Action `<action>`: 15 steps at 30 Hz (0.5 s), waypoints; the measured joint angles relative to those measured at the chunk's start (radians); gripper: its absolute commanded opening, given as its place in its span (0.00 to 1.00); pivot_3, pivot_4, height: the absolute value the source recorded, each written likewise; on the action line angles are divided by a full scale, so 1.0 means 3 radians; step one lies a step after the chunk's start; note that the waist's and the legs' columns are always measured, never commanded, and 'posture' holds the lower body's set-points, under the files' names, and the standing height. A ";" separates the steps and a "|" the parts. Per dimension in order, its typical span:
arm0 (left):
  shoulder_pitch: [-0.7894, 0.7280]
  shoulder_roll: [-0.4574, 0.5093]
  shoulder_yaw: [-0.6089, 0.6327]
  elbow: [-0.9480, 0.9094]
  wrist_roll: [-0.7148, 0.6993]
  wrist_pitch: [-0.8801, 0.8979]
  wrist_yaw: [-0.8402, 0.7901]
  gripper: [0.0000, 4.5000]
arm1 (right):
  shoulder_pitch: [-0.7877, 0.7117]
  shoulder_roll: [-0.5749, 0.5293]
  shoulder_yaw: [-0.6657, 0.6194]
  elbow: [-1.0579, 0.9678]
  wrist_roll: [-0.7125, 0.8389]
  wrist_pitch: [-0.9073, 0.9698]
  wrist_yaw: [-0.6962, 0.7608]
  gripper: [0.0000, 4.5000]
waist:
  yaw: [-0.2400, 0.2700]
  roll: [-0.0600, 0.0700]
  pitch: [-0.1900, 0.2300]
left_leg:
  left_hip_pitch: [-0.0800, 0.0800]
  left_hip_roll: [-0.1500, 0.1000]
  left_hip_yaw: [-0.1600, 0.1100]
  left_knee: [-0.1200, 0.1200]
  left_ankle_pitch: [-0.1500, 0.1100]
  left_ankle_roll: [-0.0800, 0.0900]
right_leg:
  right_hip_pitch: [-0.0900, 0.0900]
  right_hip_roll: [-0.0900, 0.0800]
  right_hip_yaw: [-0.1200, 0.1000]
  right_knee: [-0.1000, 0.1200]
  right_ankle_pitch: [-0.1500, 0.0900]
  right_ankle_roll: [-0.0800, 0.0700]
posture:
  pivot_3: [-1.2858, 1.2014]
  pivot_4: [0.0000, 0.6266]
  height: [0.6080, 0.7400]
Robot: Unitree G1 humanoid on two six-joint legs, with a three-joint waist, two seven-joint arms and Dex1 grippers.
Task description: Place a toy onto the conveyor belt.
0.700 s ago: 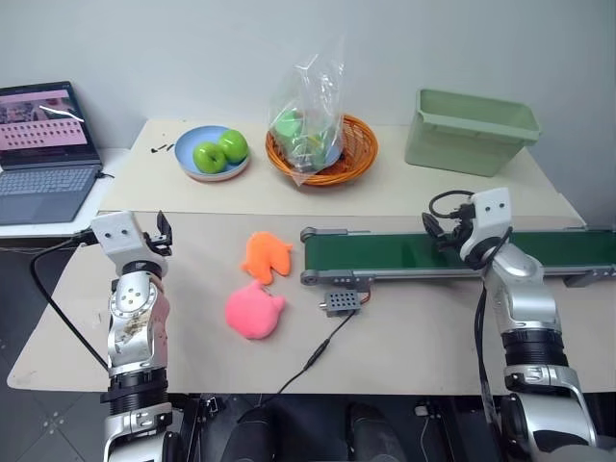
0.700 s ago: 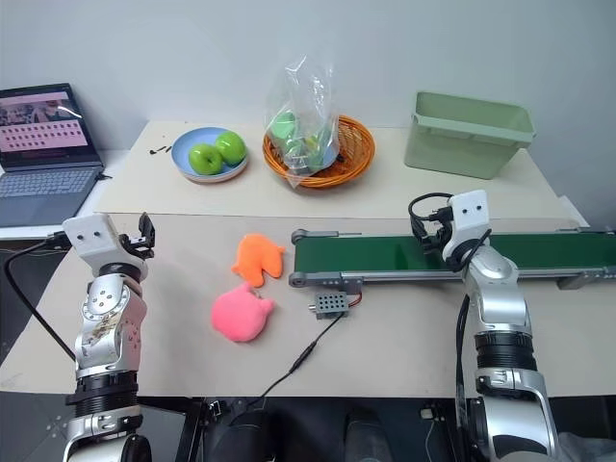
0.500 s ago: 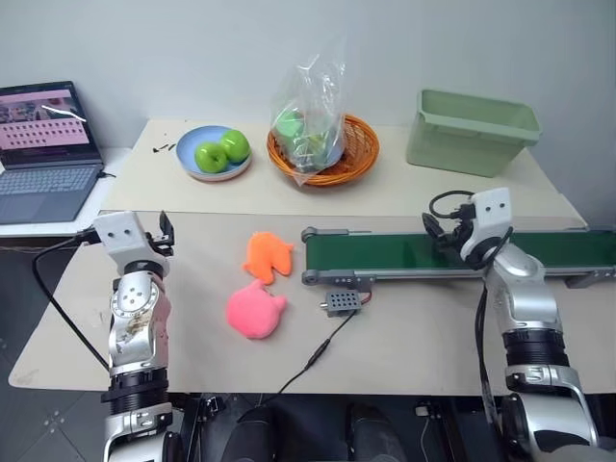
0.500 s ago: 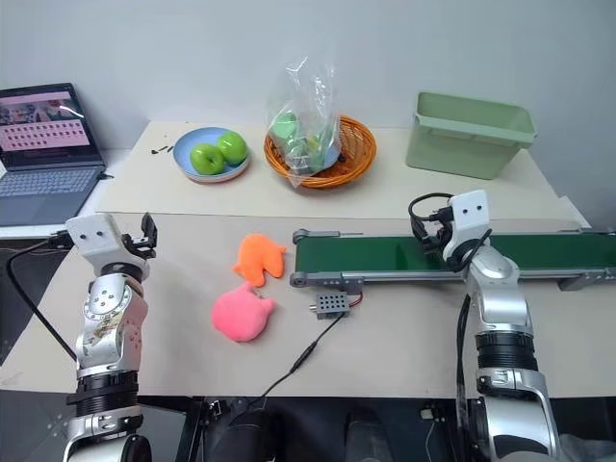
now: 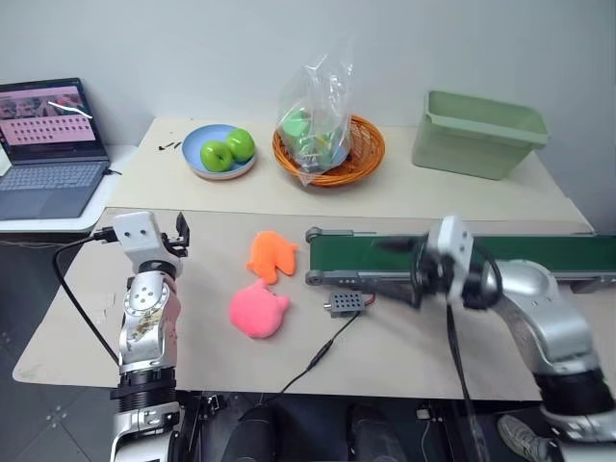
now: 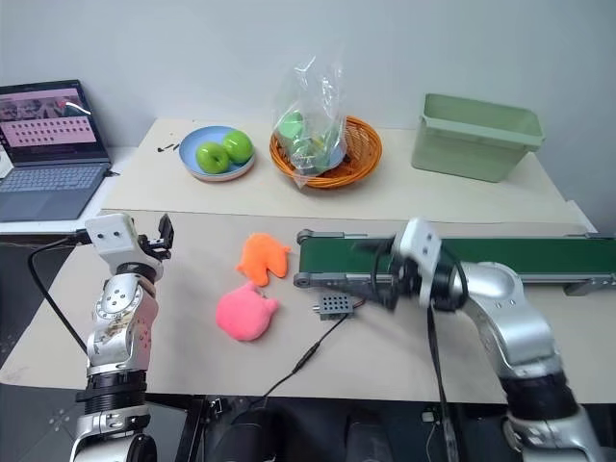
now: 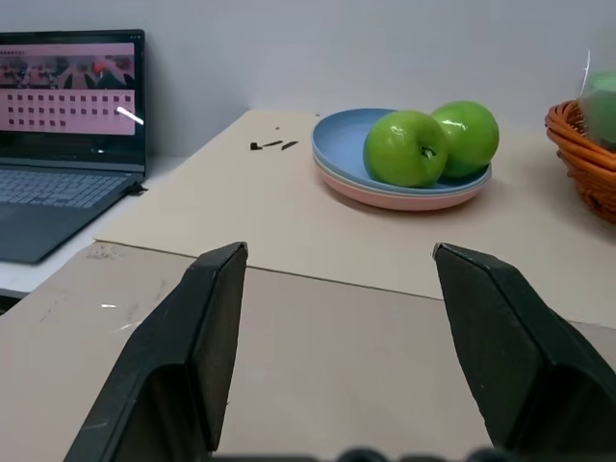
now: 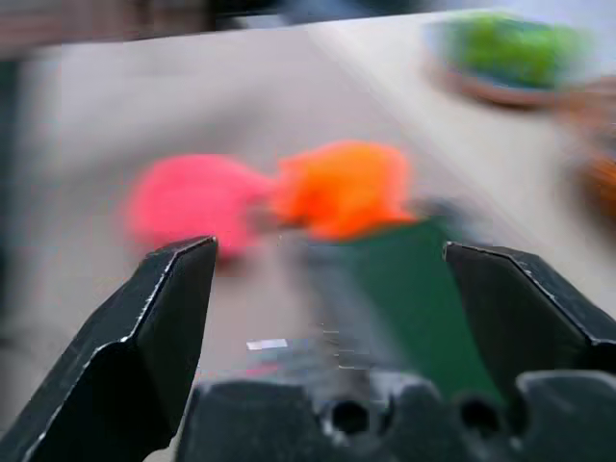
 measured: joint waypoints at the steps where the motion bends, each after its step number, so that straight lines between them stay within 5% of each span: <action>1: 0.0000 -0.0001 -0.0003 0.0000 -0.0001 0.0001 -0.0006 0.73 | 0.0001 -0.0005 0.0015 -0.0031 0.0037 0.0018 0.0037 1.00 | -0.0001 0.0000 0.0000 | 0.0002 -0.0001 0.0002 0.0003 0.0000 0.0000 | 0.0000 -0.0001 0.0002 -0.0003 0.0001 0.0001 | 0.52 0.24 0.81; 5: 0.0160 -0.0029 0.0103 -0.0174 -0.0363 0.0270 -0.0167 0.73 | -0.0033 -0.0002 0.0071 -0.0018 0.0008 0.0020 0.0032 1.00 | -0.0027 -0.0002 -0.0001 | 0.0008 0.0003 0.0002 -0.0001 -0.0001 -0.0001 | -0.0002 0.0002 0.0004 0.0002 0.0000 0.0000 | 0.52 0.24 0.81; 15: 0.1450 -0.0165 0.1023 -0.0883 -0.3165 0.2126 -0.0574 0.73 | 0.0032 0.0001 0.0068 0.0225 -0.0174 -0.0062 -0.0025 1.00 | -0.0017 -0.0003 0.0000 | 0.0010 0.0002 -0.0004 0.0000 -0.0002 0.0000 | -0.0002 0.0001 0.0004 0.0004 -0.0004 -0.0003 | 0.52 0.24 0.81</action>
